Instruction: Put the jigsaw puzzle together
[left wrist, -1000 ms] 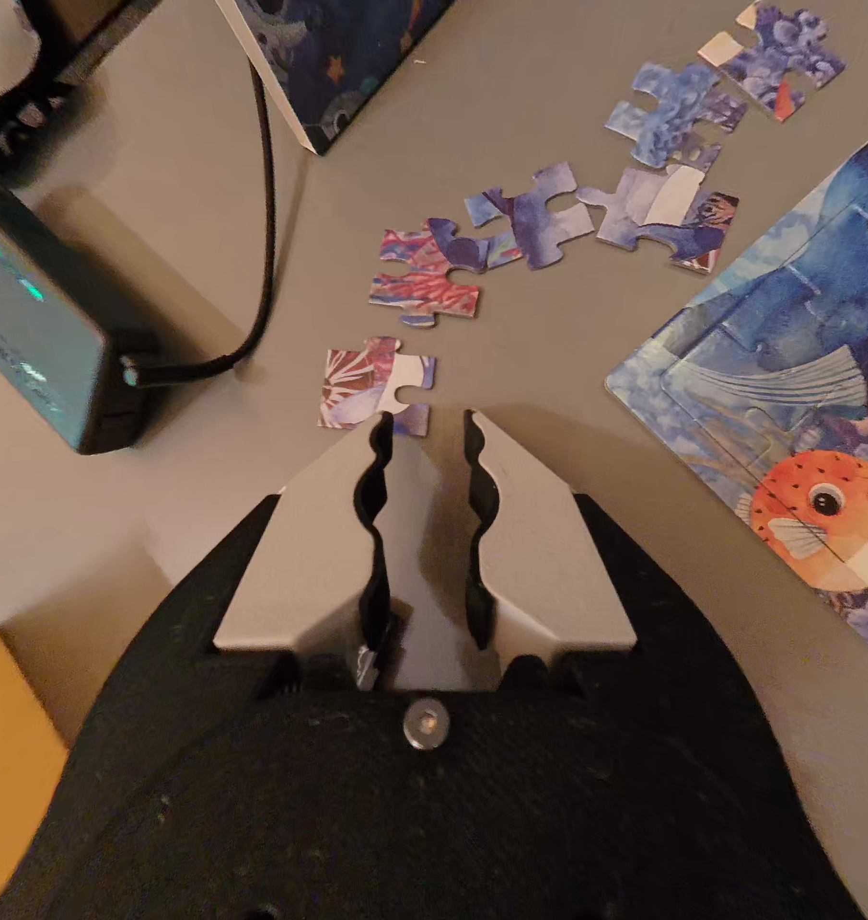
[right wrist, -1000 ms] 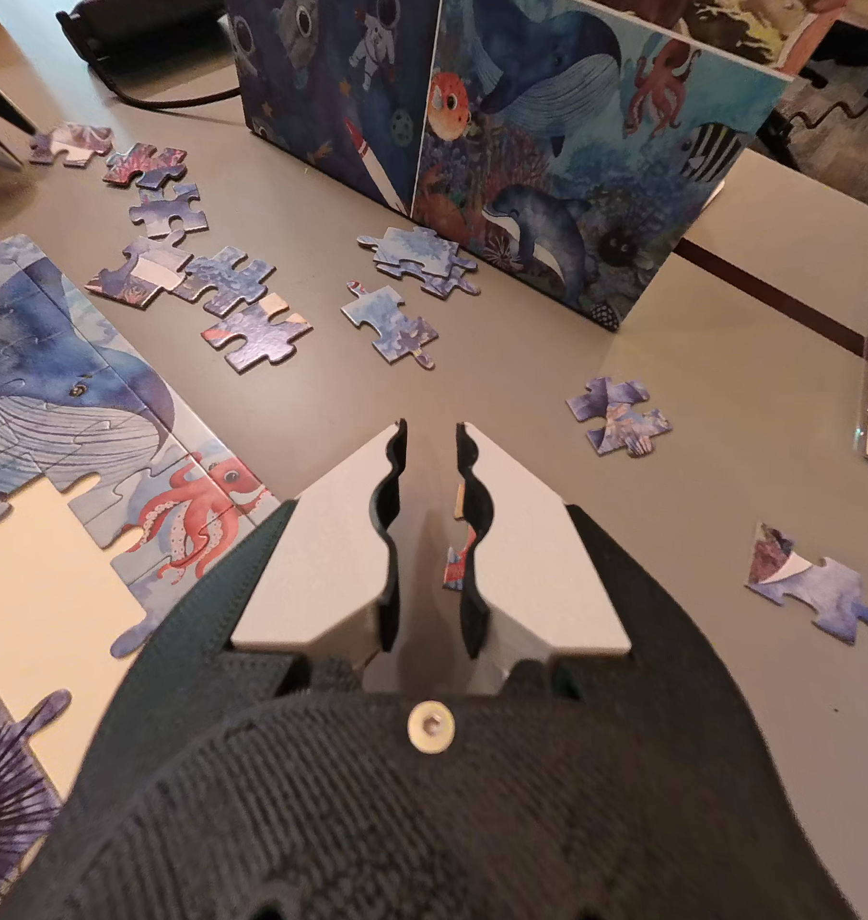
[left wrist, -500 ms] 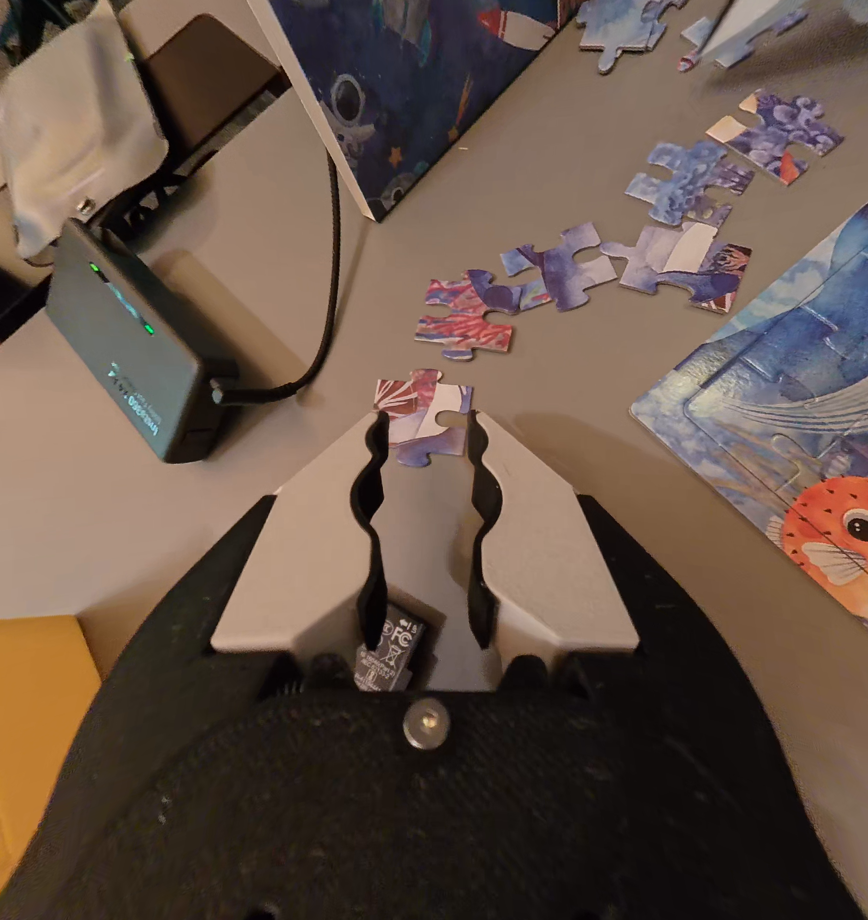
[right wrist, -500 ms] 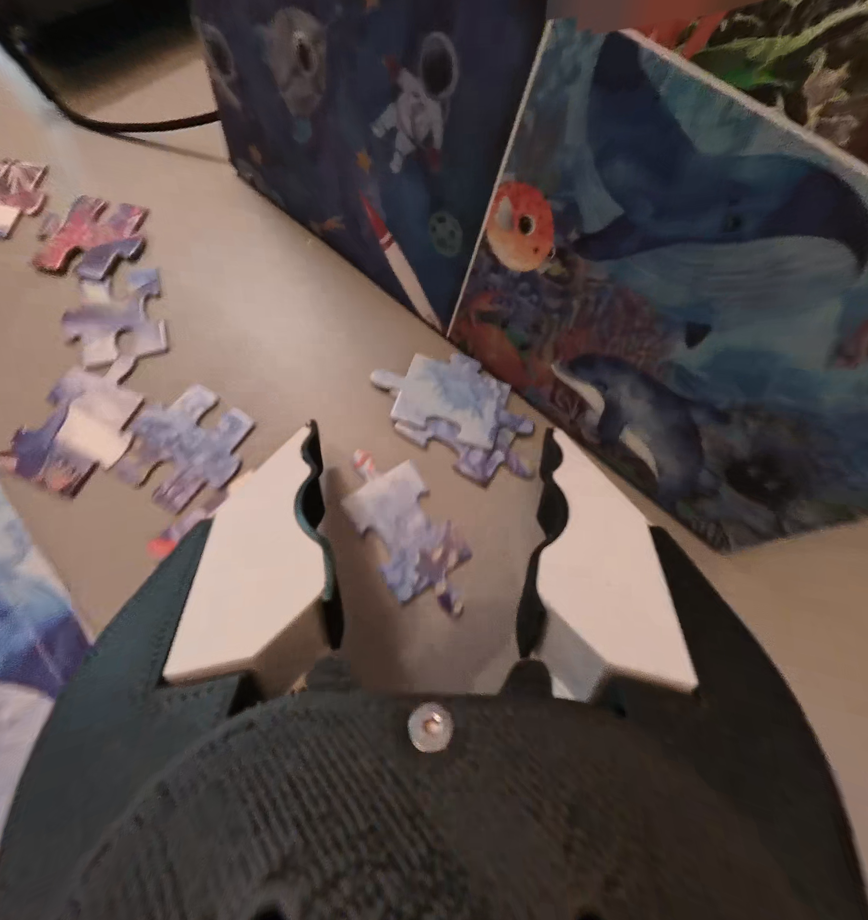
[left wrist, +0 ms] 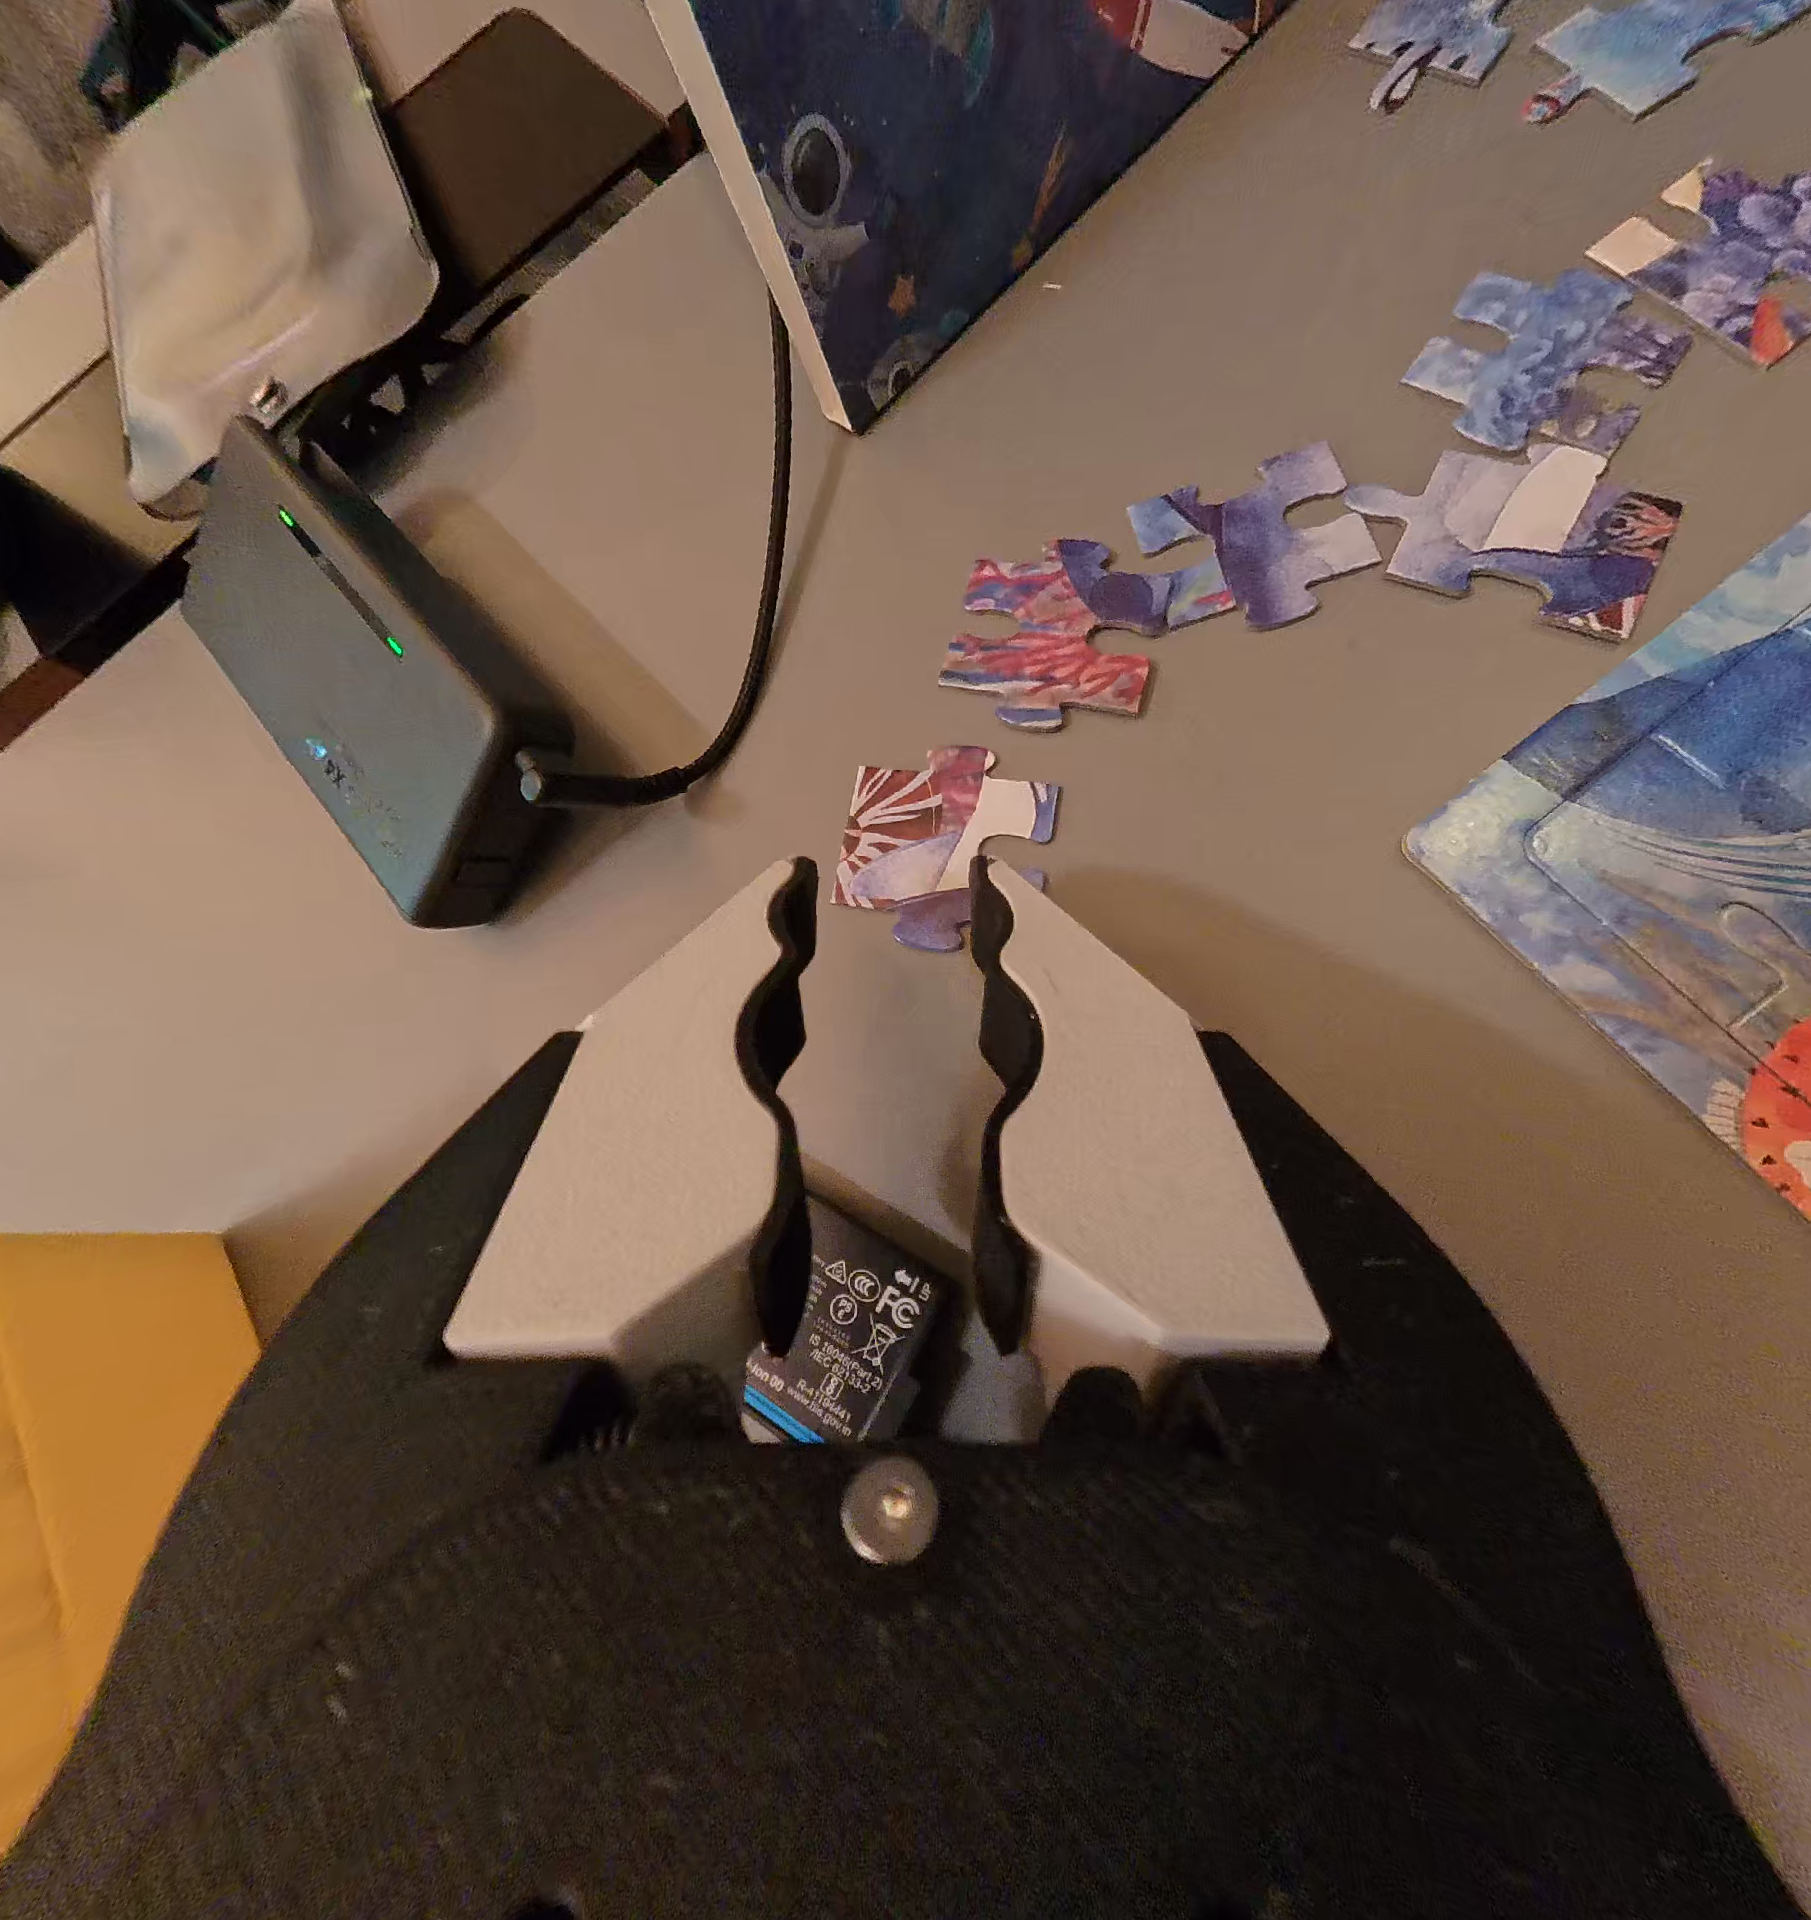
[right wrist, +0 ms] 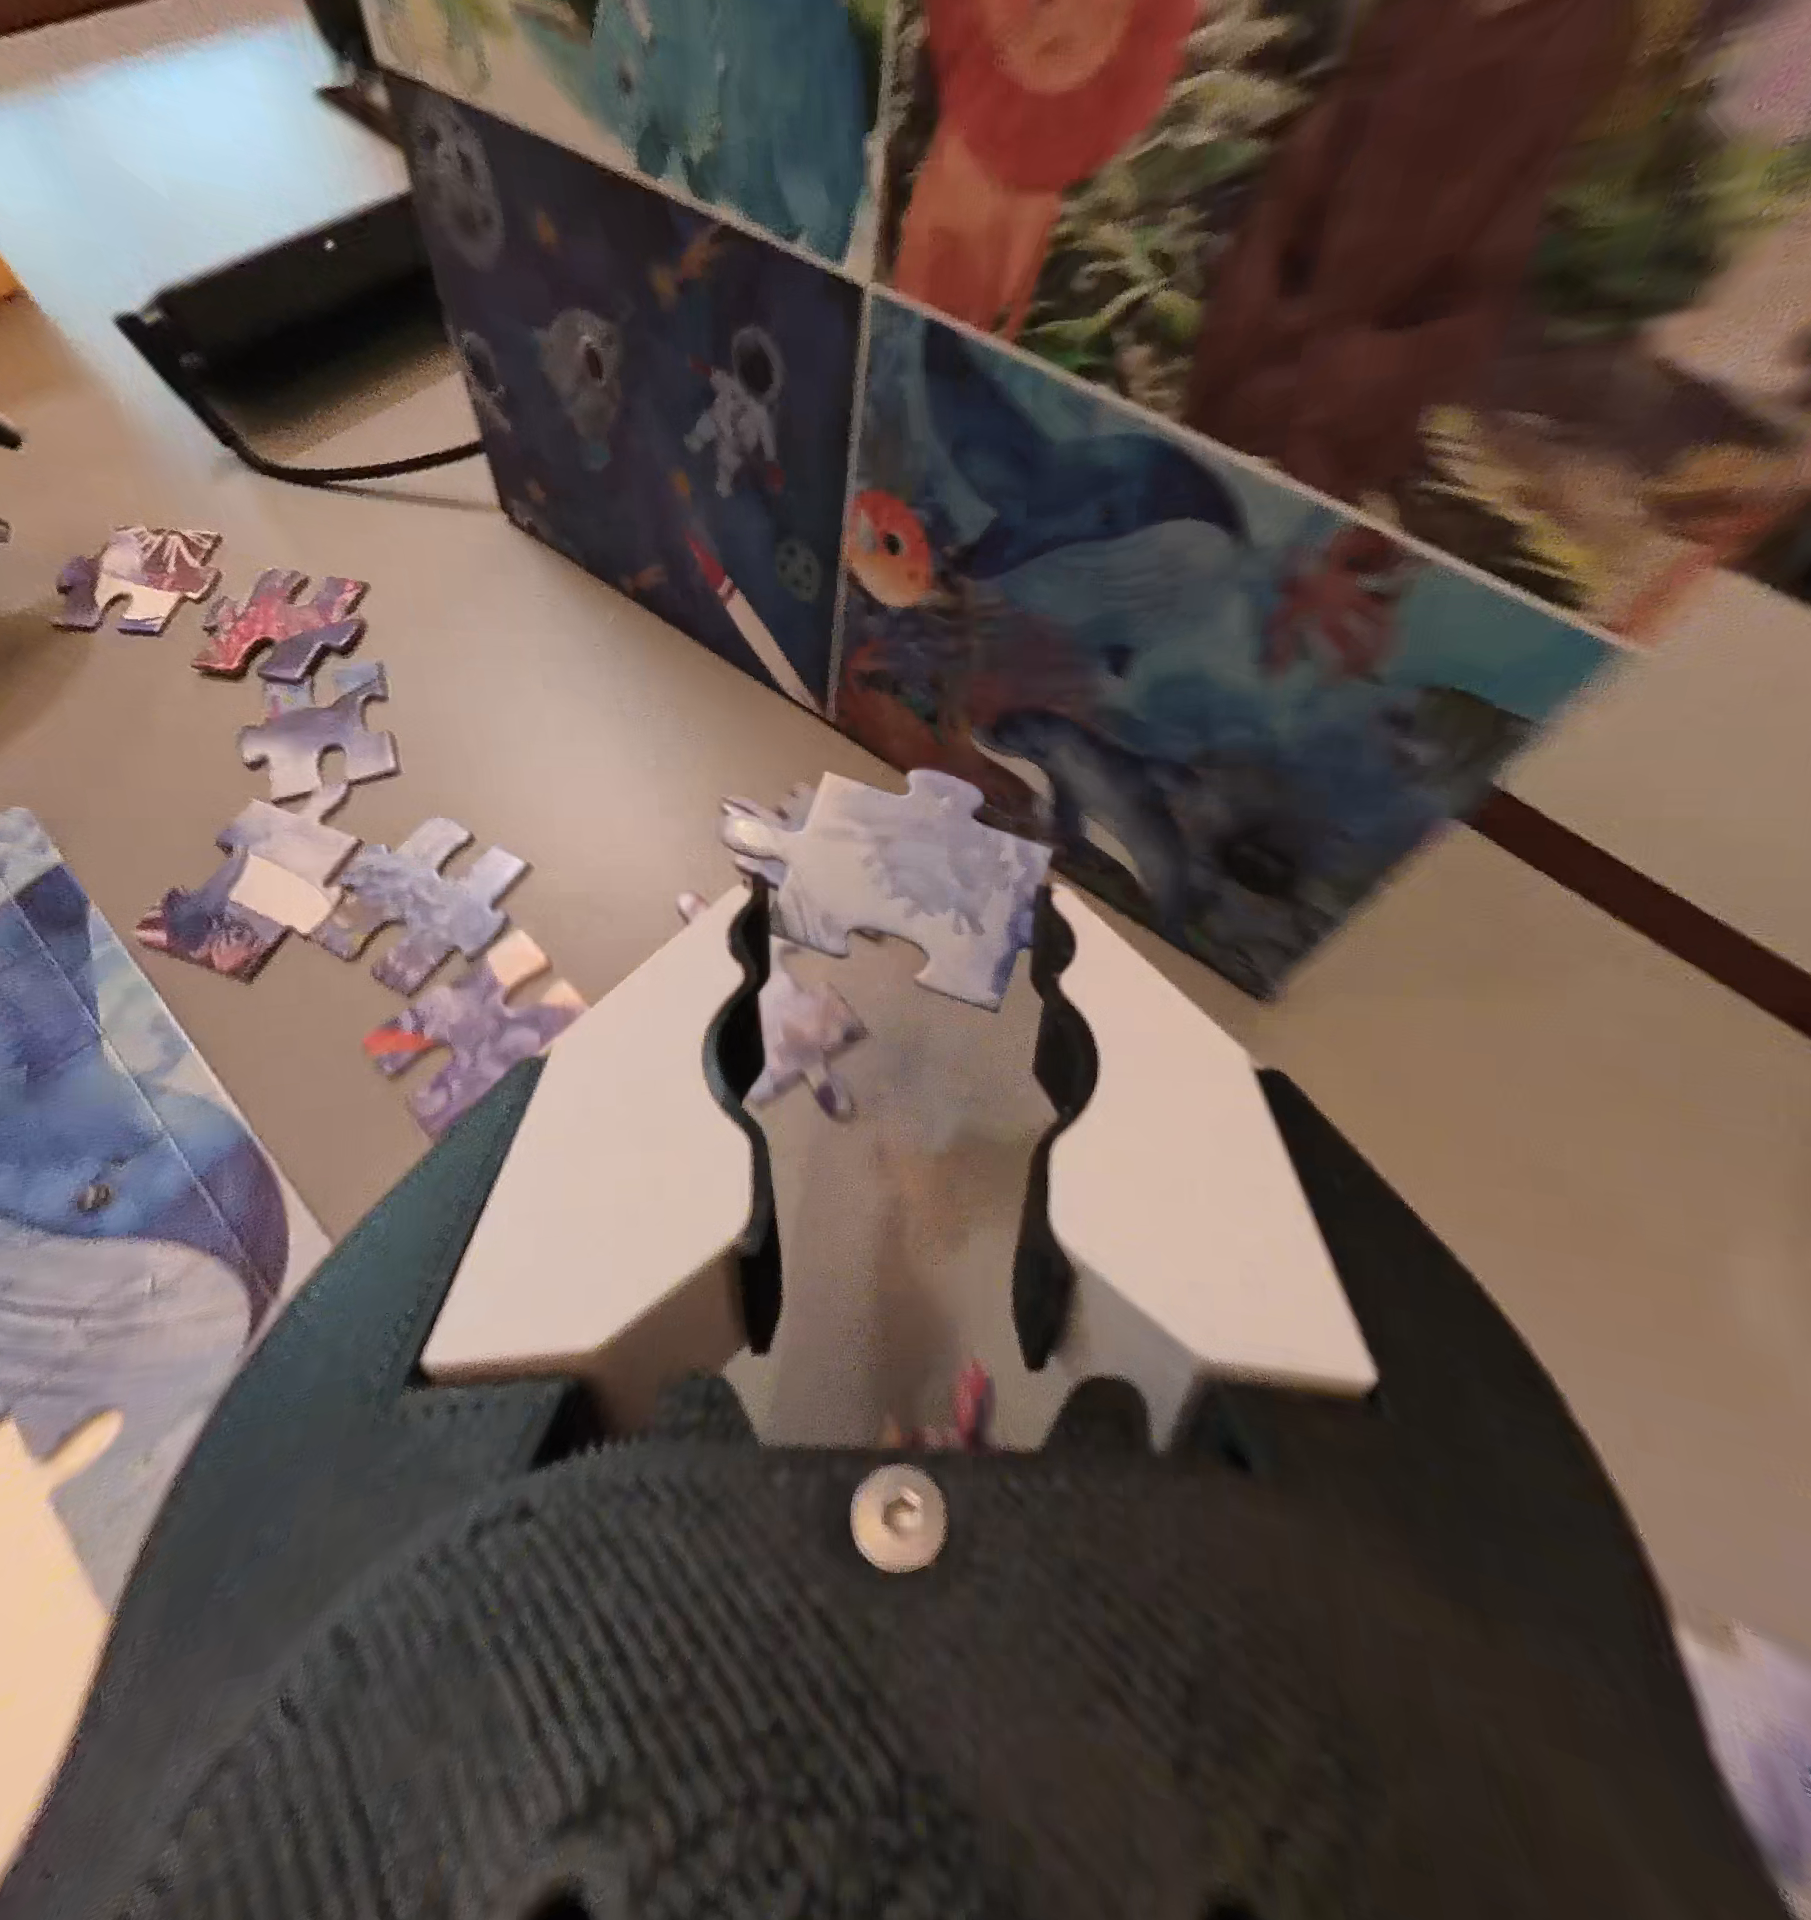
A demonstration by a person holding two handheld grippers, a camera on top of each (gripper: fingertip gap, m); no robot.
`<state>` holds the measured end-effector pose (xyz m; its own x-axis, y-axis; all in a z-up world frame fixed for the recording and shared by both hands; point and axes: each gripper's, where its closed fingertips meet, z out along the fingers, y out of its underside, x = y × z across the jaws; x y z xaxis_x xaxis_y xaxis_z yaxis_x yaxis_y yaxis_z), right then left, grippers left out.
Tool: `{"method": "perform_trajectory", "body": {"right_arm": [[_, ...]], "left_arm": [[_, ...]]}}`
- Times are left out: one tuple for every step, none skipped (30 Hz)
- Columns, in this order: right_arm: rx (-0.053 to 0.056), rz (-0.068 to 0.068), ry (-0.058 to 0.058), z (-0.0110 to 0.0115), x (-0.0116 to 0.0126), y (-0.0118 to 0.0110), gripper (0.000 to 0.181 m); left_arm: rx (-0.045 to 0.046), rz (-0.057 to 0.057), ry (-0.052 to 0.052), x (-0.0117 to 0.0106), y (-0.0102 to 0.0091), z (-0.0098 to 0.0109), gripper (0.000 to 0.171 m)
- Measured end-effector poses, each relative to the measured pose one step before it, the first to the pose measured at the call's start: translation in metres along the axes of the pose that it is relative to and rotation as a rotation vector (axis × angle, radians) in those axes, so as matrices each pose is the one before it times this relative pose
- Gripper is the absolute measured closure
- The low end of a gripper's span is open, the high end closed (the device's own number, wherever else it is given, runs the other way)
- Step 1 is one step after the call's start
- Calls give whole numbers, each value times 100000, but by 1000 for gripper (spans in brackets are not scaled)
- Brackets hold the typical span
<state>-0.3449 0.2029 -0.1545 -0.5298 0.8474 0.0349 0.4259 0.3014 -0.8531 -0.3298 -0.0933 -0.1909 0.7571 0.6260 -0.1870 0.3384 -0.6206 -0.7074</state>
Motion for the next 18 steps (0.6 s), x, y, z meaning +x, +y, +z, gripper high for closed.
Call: {"method": "perform_trajectory", "body": {"right_arm": [[2191, 275, 3583, -1659, 688, 225, 132], [1740, 403, 3820, -1702, 745, 437, 132], [1021, 569, 3710, -1666, 758, 686, 132], [421, 858, 3151, -1583, 682, 945, 132], [267, 1197, 2248, -1435, 566, 1114, 132], [-67, 1886, 1608, -1239, 490, 1236, 132], [-820, 2786, 466, -1012, 342, 1283, 132], [-1595, 2904, -955, -836, 126, 1262, 132], [-2218, 1909, -775, -706, 97, 1220, 132], [-2811, 538, 1026, -671, 282, 1159, 132], [-2527, -413, 1746, -651, 290, 979, 132], [-1155, -198, 516, -610, 62, 671, 132], [-180, 903, -1310, -506, -224, 461, 132], [-107, 1822, -1766, -354, -291, 387, 131], [-797, 1739, -1098, -200, -188, 443, 131], [-1546, 941, -303, -78, -133, 485, 131], [-1133, -171, 448, -6, -105, 299, 130], [496, -1165, 1247, -9, -96, -132, 128]], "left_arm": [[454, 618, -520, 17, -124, -75, 143], [734, 322, -89, 86, -142, -76, 143], [635, 103, 356, 141, -141, -48, 143], [555, 97, 546, 193, -126, -36, 143], [711, 274, 512, 222, -133, -23, 143], [735, 399, 355, 218, -151, -29, 143], [771, 476, 269, 223, -187, -29, 143], [859, 514, 294, 243, -207, -51, 143], [1029, 523, 119, 221, -244, -74, 143], [1118, 532, -44, 181, -233, -76, 143], [938, 463, -176, 140, -205, -69, 143], [822, 330, -188, 96, -162, -63, 144], [770, 115, 43, 96, -141, -53, 144], [688, -154, 304, 107, -136, -36, 144], [546, -452, 635, 128, -103, 2, 144], [467, -669, 1010, 149, -78, 43, 144], [361, -835, 1188, 163, -34, 70, 144], [307, -939, 1210, 147, -13, 89, 144]]}}
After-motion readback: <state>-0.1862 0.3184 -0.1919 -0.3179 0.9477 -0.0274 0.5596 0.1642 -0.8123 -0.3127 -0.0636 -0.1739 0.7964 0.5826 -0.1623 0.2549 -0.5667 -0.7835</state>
